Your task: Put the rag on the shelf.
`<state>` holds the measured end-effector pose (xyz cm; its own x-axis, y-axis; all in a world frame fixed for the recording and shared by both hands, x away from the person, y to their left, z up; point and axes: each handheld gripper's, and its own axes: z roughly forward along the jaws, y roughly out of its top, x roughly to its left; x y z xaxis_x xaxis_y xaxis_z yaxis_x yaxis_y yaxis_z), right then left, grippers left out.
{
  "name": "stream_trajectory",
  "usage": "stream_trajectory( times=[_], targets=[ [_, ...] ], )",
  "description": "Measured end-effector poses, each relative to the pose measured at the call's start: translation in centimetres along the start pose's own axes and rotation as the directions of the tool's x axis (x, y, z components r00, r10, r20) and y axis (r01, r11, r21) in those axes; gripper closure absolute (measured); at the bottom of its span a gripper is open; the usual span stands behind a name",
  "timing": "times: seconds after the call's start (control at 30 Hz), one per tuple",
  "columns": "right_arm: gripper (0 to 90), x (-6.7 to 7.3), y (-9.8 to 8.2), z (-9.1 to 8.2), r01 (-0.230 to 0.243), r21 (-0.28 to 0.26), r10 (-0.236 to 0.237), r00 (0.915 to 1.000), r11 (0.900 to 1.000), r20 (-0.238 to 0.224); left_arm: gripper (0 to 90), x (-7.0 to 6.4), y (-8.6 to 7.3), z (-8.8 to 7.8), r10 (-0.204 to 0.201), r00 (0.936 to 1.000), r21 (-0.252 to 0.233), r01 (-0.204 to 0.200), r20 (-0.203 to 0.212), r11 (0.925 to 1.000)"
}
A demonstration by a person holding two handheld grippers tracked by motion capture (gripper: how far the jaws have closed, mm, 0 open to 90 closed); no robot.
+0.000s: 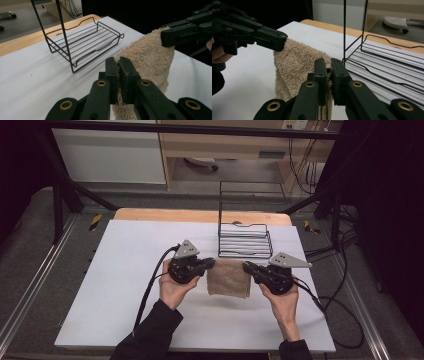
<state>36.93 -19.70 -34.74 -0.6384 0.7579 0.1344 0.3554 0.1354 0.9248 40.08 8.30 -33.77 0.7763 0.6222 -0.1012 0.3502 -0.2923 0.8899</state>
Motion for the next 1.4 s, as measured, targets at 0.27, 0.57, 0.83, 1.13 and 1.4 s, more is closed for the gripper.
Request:
stream_trajectory(
  times=[0.27, 0.57, 0.83, 1.13, 1.4],
  targets=[
    [84.2, -0.2, 0.9, -0.4, 0.007, -0.032, -0.007, 0.9999, 0.999, 0.013, 85.4, 0.2, 1.1, 0.1, -0.006, 1.0, -0.029, 0.006, -0.004, 0.9996],
    [84.2, -0.6, 2.6, -0.8, 0.027, -0.063, -0.024, 0.9989, 0.998, 0.041, 85.4, 0.3, 2.7, 0.1, -0.005, 1.0, -0.063, 0.005, 0.001, 0.998],
    [84.2, -0.8, 4.0, -1.2, 0.045, -0.089, -0.04, 0.9973, 0.995, 0.061, 85.4, 0.4, 4.2, 0.0, -0.002, 1.0, -0.098, 0.002, -0.001, 0.9952],
    [84.2, -1.1, 5.2, -1.7, 0.068, -0.115, -0.059, 0.9952, 0.991, 0.079, 85.4, 0.3, 5.4, 0.1, 0.002, 1.0, -0.131, -0.002, -0.002, 0.9914],
    [84.2, -1.4, 6.6, -2.2, 0.079, -0.145, -0.066, 0.9934, 0.986, 0.093, 85.5, 0.4, 6.9, 0.0, 0.002, 1.0, -0.193, -0.003, -0.004, 0.9811]
  ],
)
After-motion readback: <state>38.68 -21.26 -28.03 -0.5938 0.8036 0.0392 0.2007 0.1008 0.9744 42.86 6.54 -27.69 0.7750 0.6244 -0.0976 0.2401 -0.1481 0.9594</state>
